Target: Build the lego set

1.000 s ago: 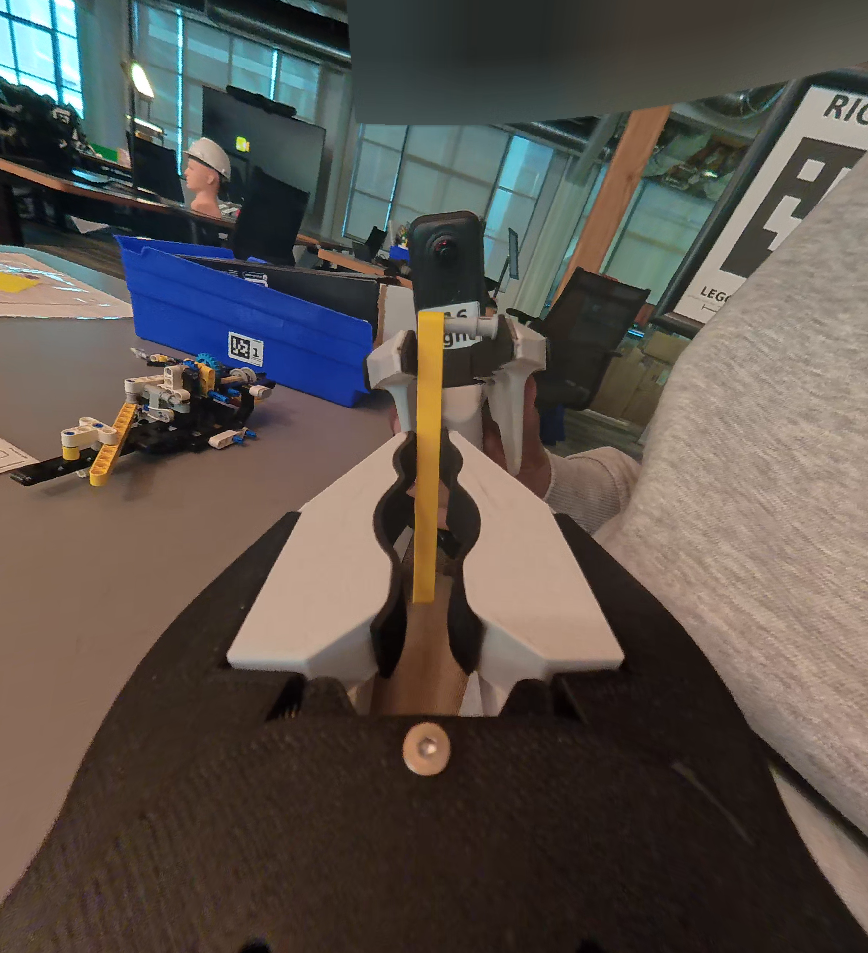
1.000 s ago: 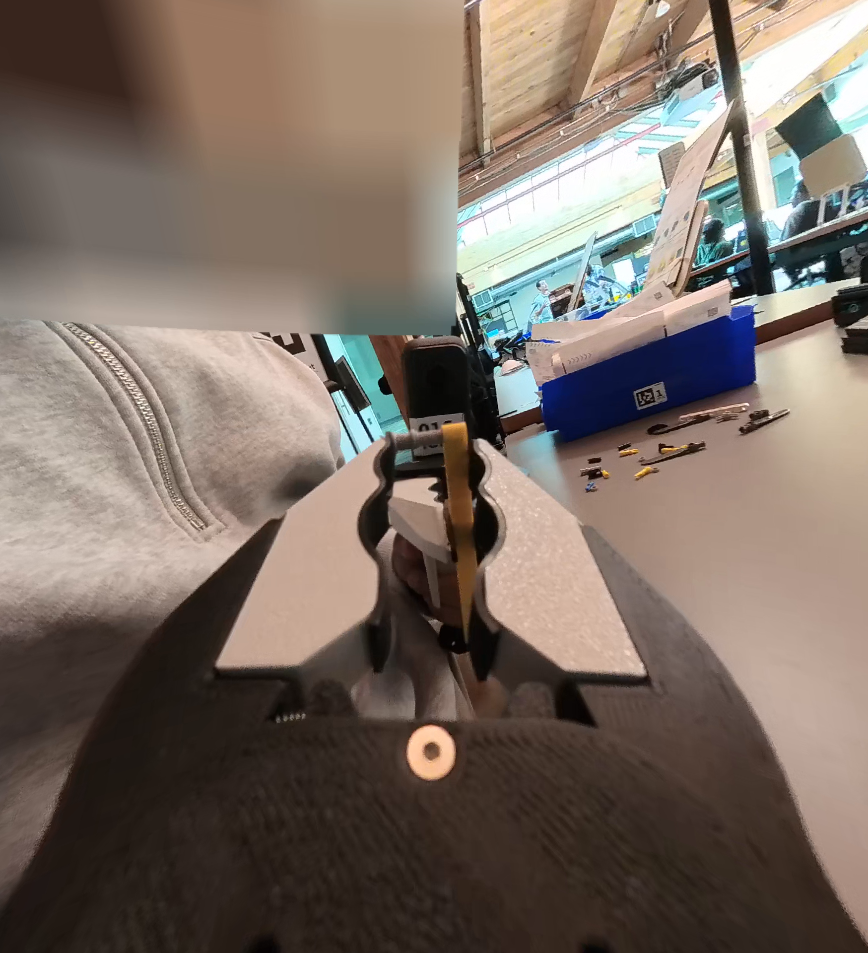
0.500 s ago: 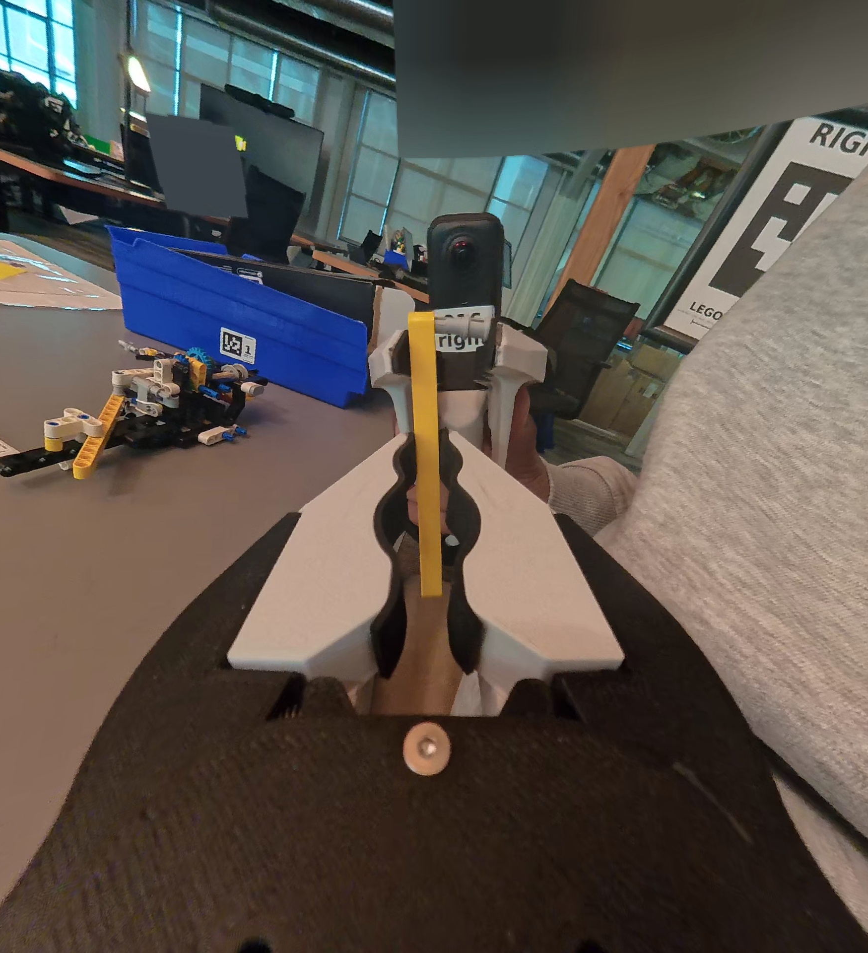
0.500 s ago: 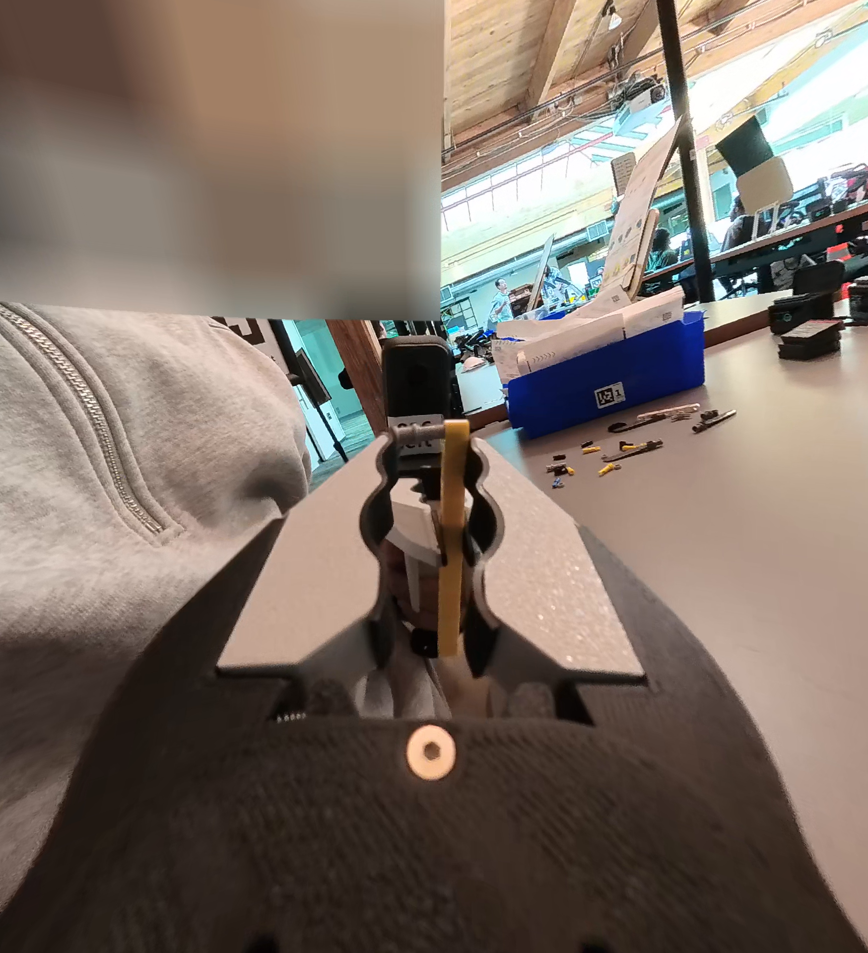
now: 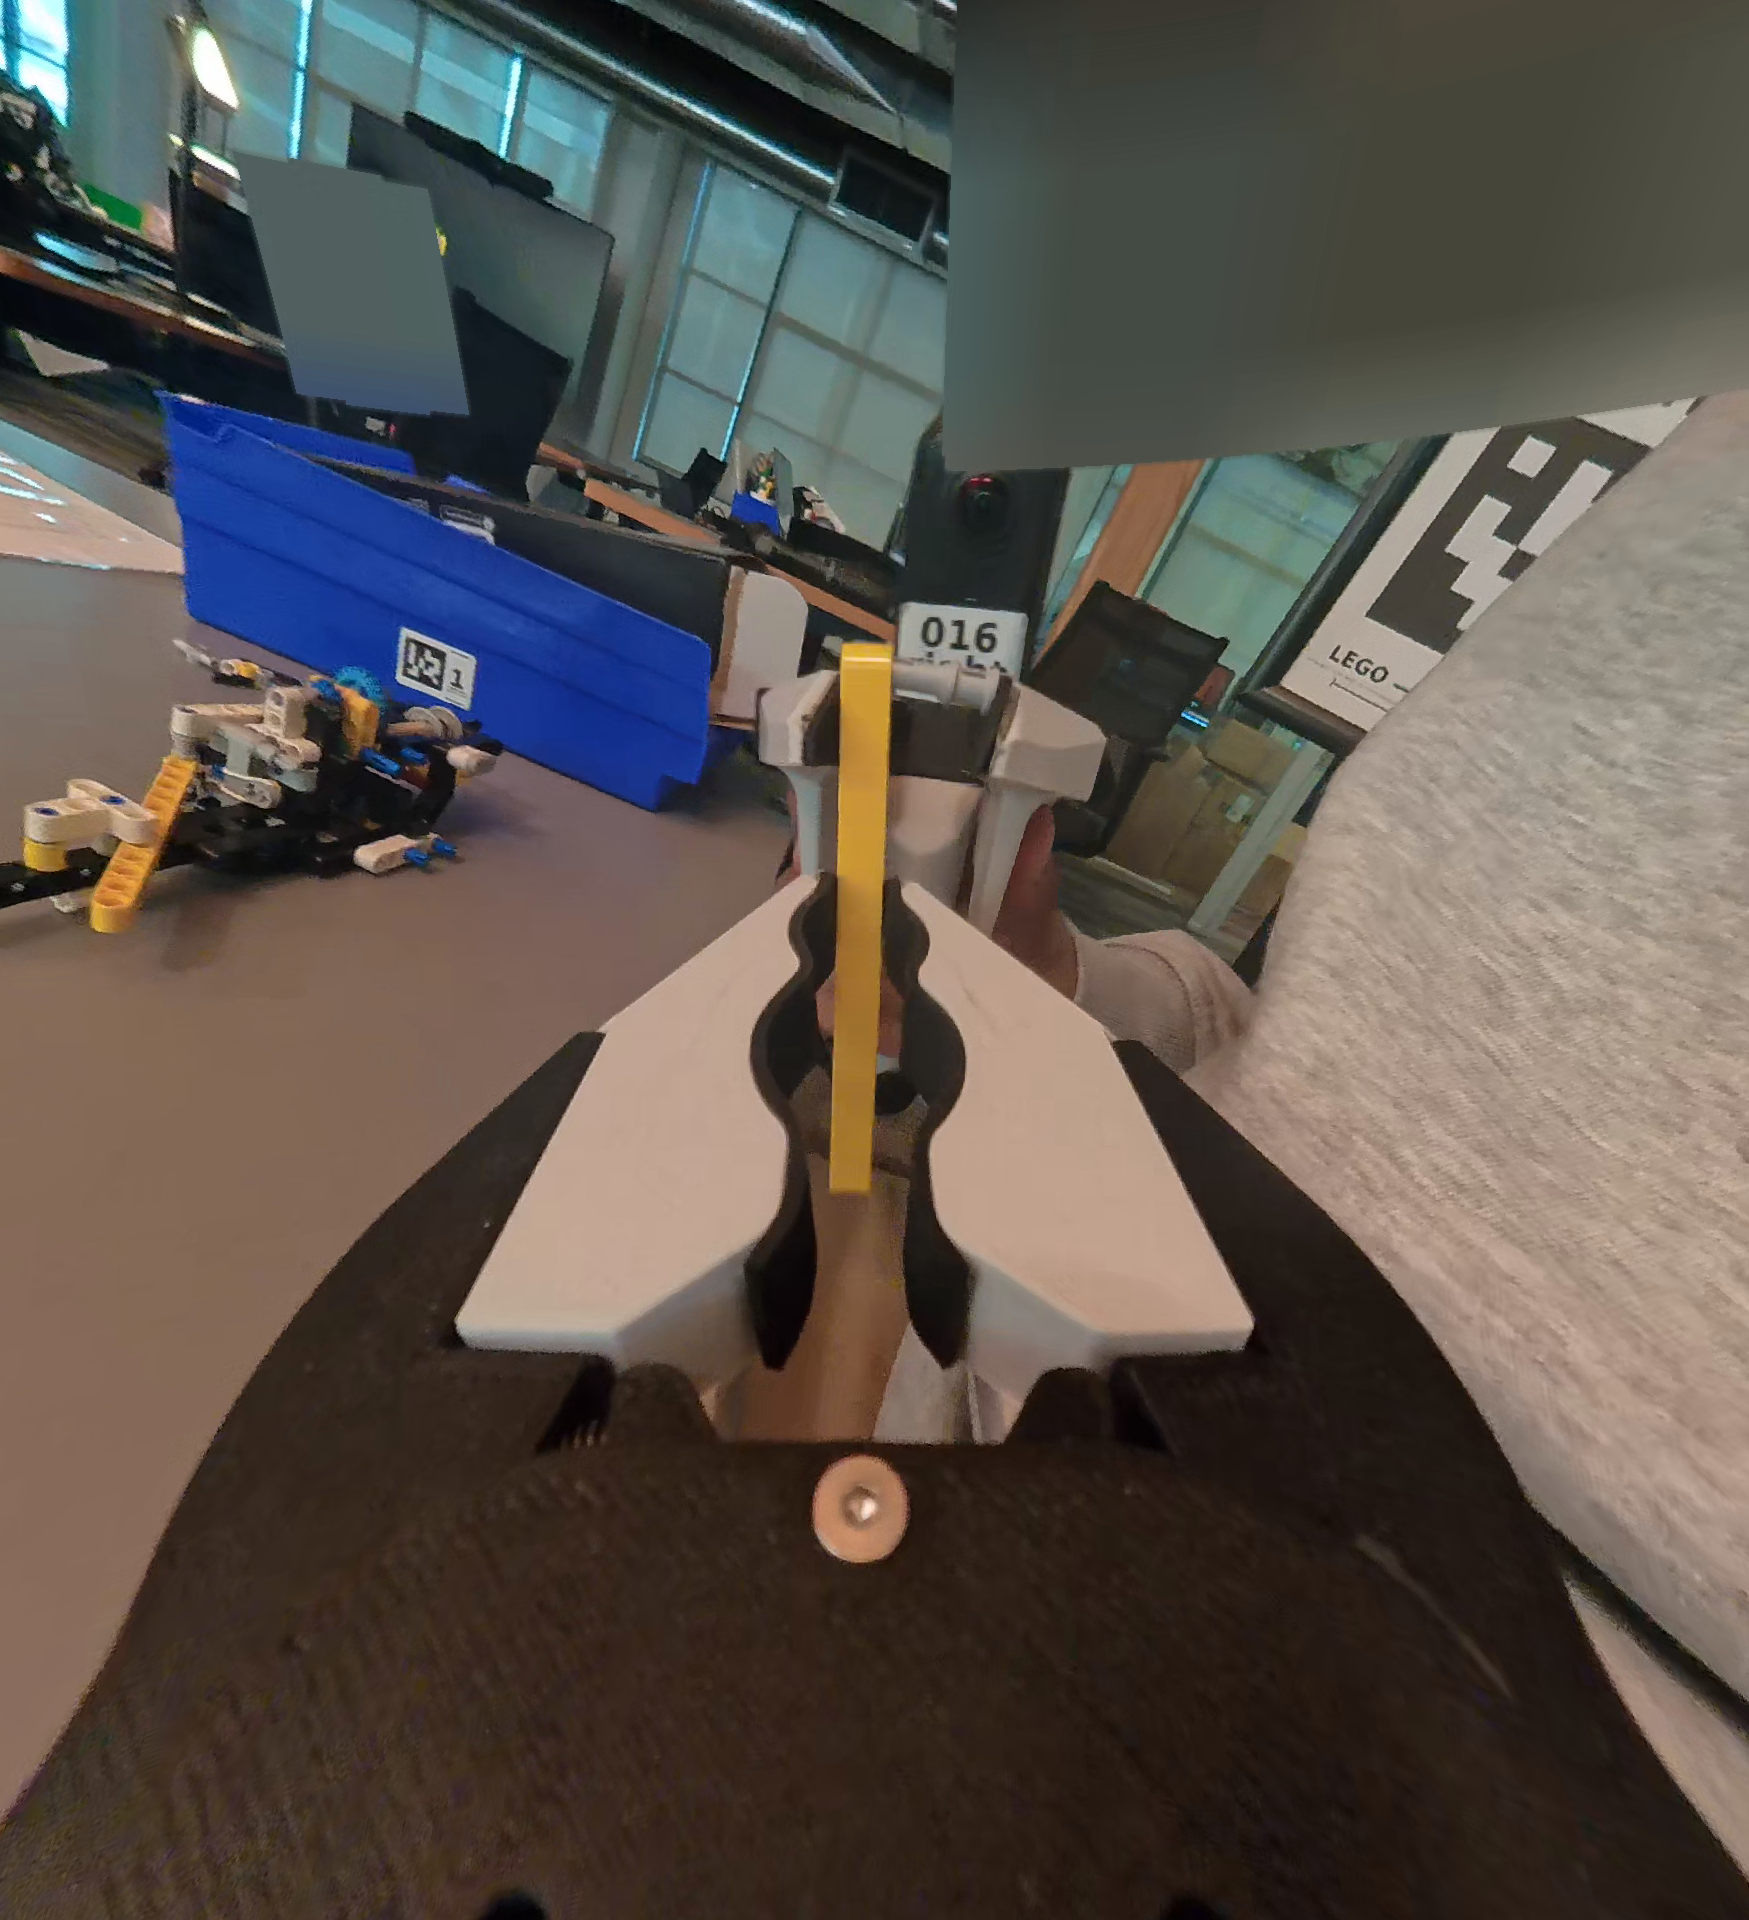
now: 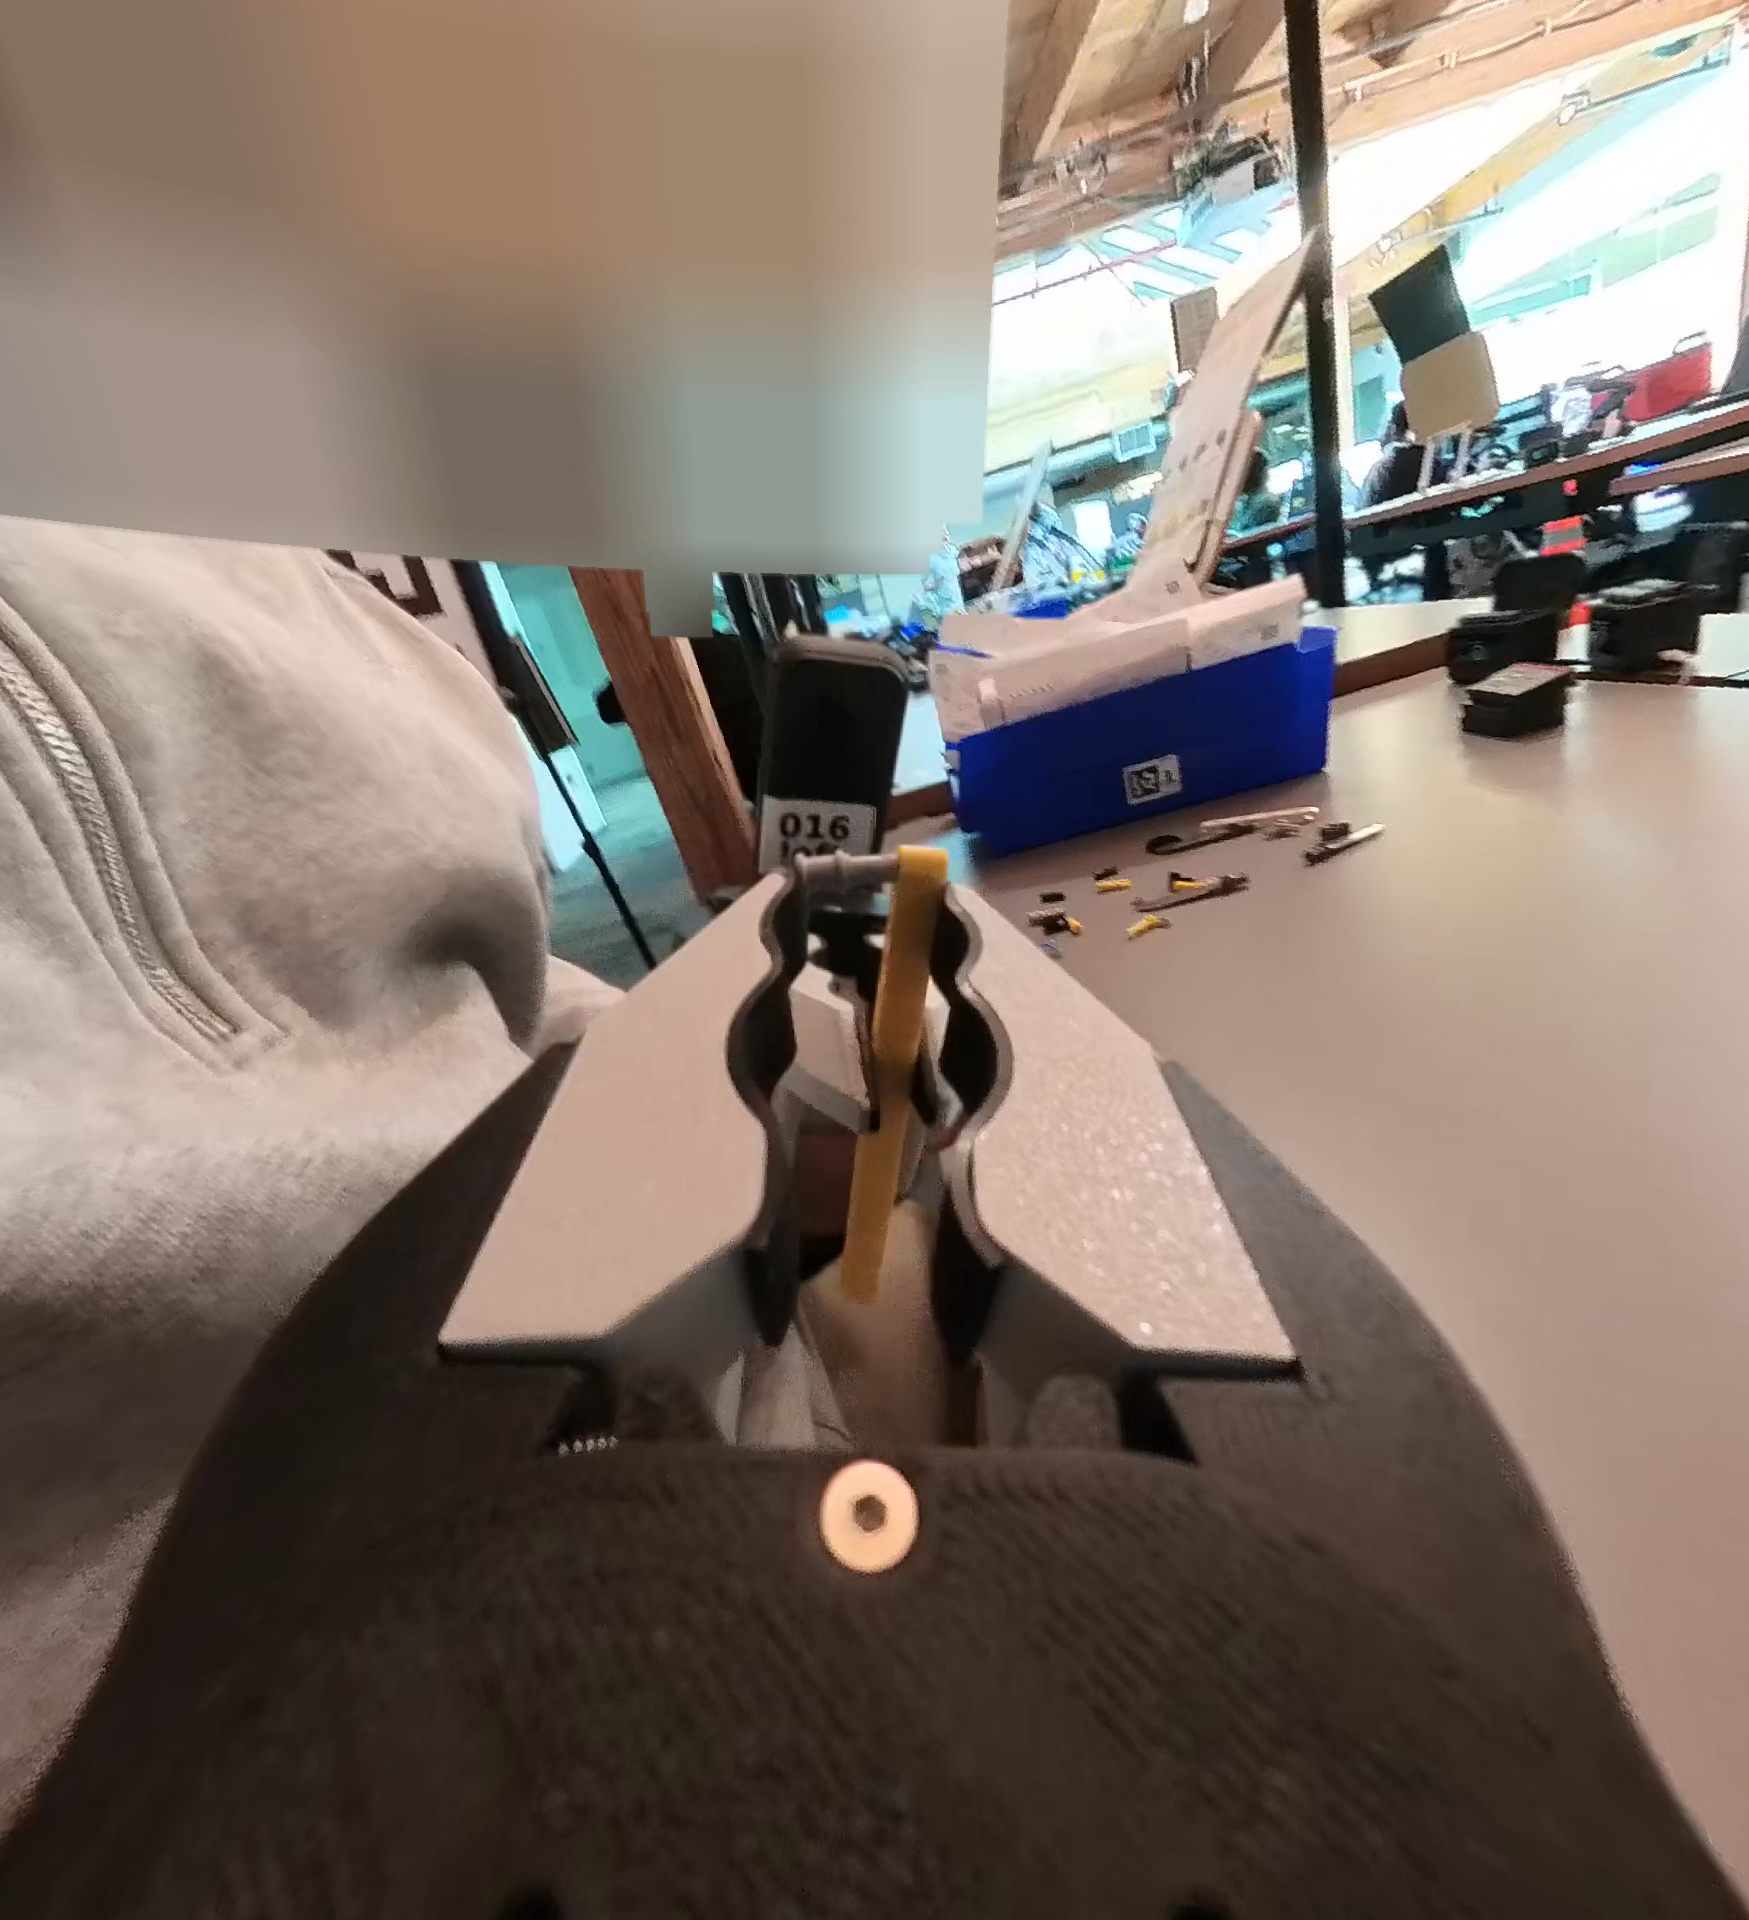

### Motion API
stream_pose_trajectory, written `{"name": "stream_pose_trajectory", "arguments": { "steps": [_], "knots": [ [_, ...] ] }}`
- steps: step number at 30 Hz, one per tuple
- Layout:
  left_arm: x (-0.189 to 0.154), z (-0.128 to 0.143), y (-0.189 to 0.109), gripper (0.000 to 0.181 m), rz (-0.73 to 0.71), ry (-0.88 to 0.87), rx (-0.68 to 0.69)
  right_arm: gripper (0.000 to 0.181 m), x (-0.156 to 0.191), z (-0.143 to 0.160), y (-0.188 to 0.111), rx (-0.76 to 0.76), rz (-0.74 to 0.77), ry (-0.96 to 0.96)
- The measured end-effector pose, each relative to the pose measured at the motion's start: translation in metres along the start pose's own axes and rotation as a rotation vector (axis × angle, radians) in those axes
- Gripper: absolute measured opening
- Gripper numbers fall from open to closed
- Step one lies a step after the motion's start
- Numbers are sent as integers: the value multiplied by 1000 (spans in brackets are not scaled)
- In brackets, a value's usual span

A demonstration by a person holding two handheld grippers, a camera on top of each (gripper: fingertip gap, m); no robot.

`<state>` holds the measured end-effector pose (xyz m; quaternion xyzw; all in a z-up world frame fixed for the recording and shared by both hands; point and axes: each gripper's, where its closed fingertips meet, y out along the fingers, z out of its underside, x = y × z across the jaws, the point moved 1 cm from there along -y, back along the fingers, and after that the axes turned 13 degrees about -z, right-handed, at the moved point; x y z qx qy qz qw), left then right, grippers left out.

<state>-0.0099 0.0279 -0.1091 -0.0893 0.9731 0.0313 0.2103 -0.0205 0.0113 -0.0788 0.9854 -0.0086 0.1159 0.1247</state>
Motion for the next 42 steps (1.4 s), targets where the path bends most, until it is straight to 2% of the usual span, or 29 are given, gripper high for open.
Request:
{"name": "stream_pose_trajectory", "arguments": {
  "steps": [4,7,9,12,17,29,41,42],
  "knots": [
    [4,-28,-19,21,1,-3,-131,23,-7,0,-12,118,106,-98],
    [-3,-29,-19,43,10,76,-85,23,-6,6,-13,215,134,-149],
    [-11,-23,-16,50,25,134,-35,23,-3,16,-8,311,127,-180],
    [-15,-13,-15,39,42,170,28,24,2,30,-3,417,101,-209],
    [-17,-10,-22,26,96,182,63,23,14,33,0,401,-5,-137],
    [-15,-8,-17,25,70,186,40,24,12,36,-4,403,-13,-73],
    [-14,-11,-14,23,41,202,33,24,13,32,-4,319,-61,17],
    [-7,-13,-14,4,26,209,15,27,18,32,-4,314,-98,25]
  ]
}}
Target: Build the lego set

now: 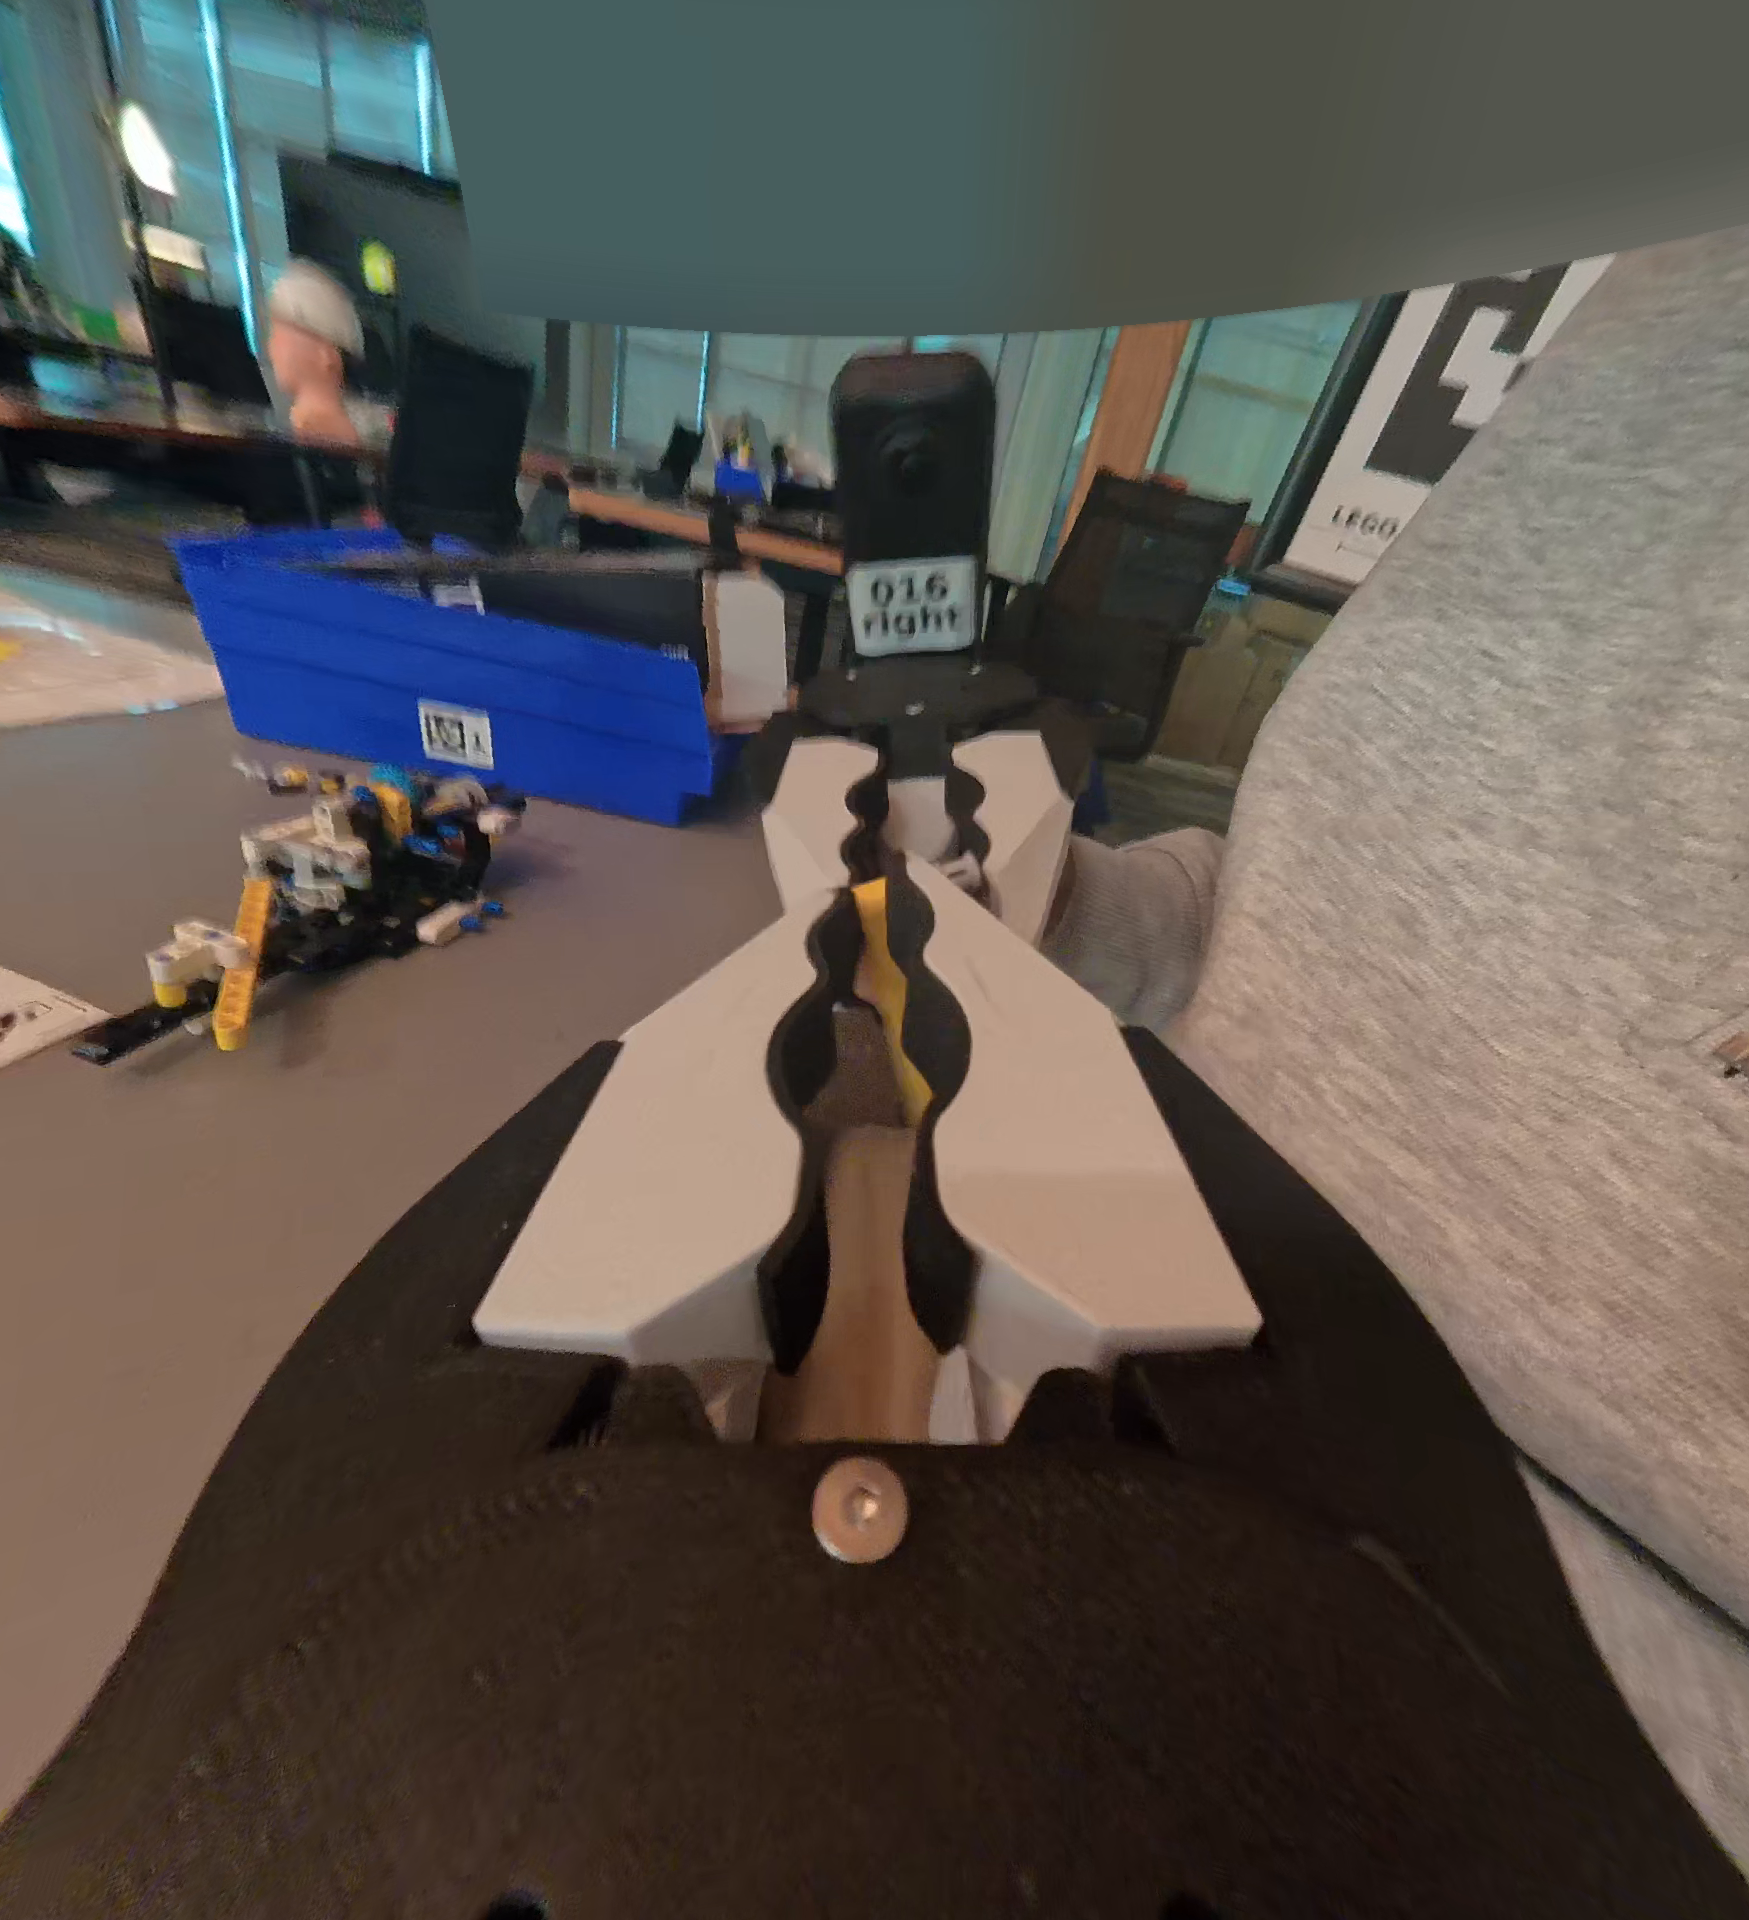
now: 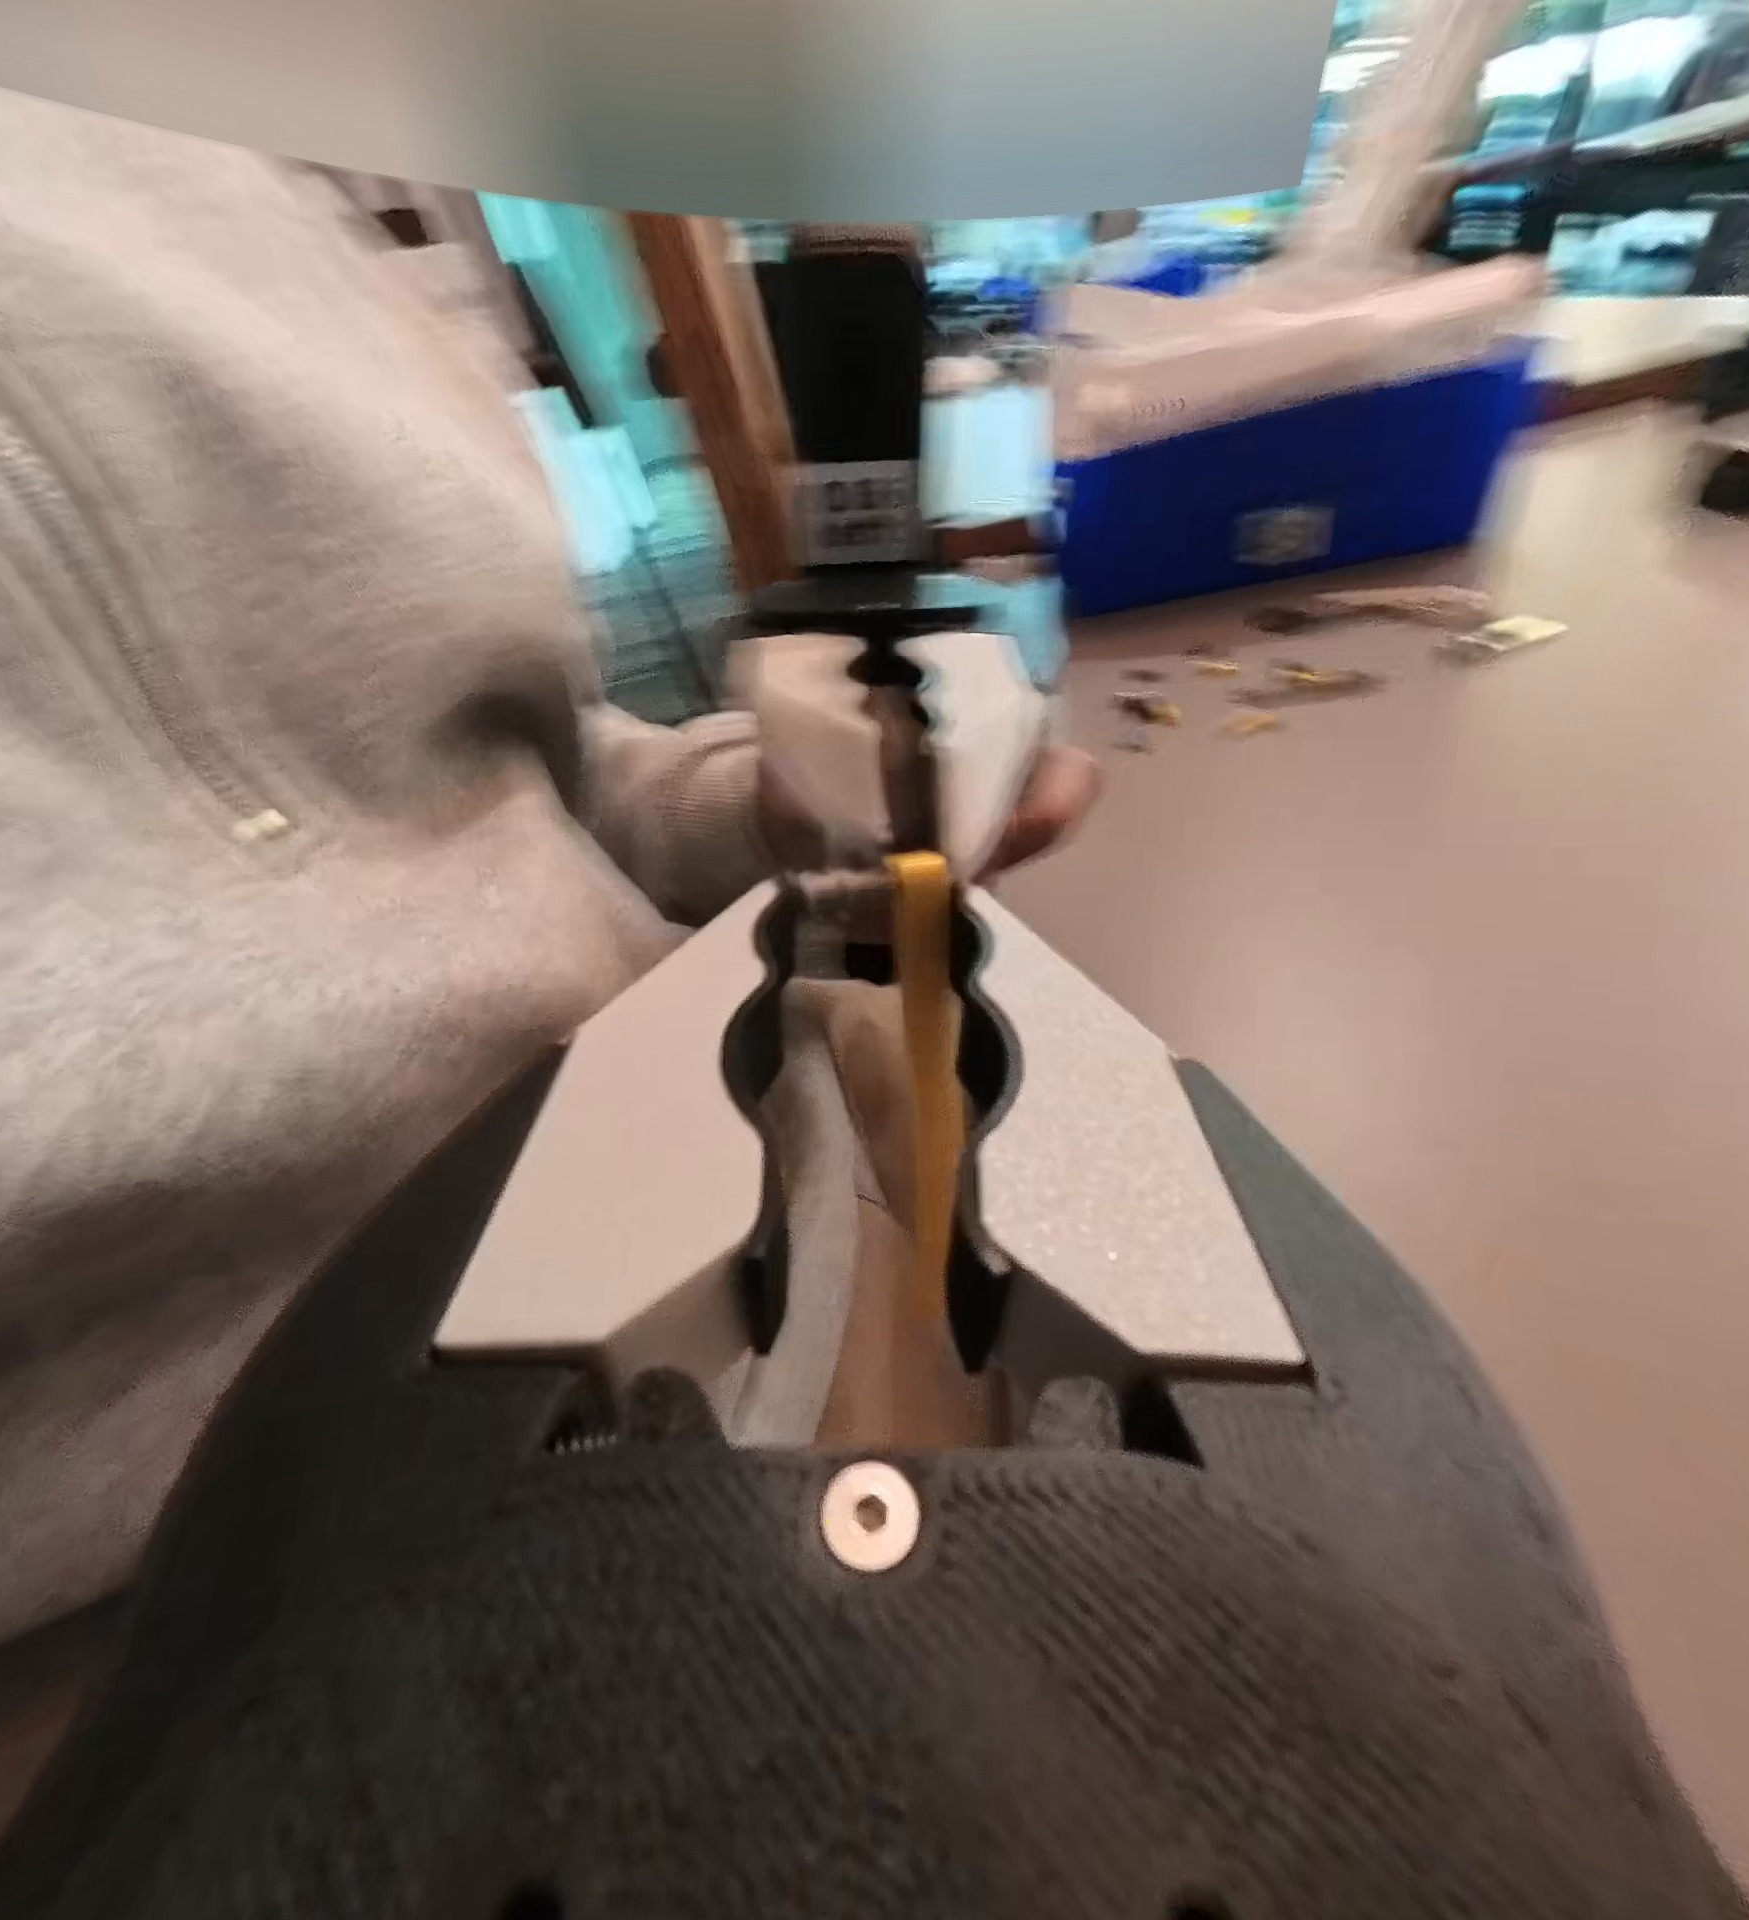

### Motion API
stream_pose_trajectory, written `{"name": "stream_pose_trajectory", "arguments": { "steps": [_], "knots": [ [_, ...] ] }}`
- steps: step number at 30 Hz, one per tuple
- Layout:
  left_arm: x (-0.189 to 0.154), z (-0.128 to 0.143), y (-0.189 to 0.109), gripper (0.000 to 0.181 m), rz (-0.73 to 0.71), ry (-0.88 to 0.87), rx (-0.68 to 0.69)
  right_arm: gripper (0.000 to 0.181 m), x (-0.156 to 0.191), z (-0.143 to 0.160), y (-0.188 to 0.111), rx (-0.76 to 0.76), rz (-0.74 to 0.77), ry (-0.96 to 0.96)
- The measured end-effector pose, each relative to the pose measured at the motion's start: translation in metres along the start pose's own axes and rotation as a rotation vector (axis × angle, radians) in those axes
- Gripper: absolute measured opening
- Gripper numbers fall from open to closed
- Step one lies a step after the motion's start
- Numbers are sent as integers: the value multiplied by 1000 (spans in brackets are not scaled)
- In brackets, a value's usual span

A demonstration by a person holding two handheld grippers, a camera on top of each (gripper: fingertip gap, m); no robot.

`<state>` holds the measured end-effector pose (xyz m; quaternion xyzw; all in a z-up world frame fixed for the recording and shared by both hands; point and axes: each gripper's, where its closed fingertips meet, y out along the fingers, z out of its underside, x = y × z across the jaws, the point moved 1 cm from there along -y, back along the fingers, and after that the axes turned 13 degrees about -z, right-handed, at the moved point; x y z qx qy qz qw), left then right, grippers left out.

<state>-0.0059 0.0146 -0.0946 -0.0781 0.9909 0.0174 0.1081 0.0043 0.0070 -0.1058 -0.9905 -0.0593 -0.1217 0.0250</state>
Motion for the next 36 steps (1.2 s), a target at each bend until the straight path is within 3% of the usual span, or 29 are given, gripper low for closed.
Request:
{"name": "stream_pose_trajectory", "arguments": {
  "steps": [2,3,10,14,17,22,26,36],
  "knots": [
    [-1,-2,-3,0,5,-5,-15,19,2,-3,1,-36,-27,25],
    [-2,-2,-3,0,5,-19,-6,6,-2,-1,0,-19,1,23],
    [3,-1,-2,0,-27,-31,-19,5,-8,-3,-7,-39,61,-21],
    [-1,-4,-7,30,16,-52,-47,5,-11,-10,-16,-101,76,-19],
    [-6,-4,-8,42,46,-62,-51,5,-13,-5,-13,-63,97,-23],
    [-7,-3,-5,37,34,-69,-44,5,-12,3,-3,-10,82,-21],
    [-8,-4,-5,23,49,-82,-49,5,-12,2,0,-16,81,-22],
    [-10,-3,-5,23,65,-107,-42,5,-12,1,-1,-13,82,-24]
  ]
}}
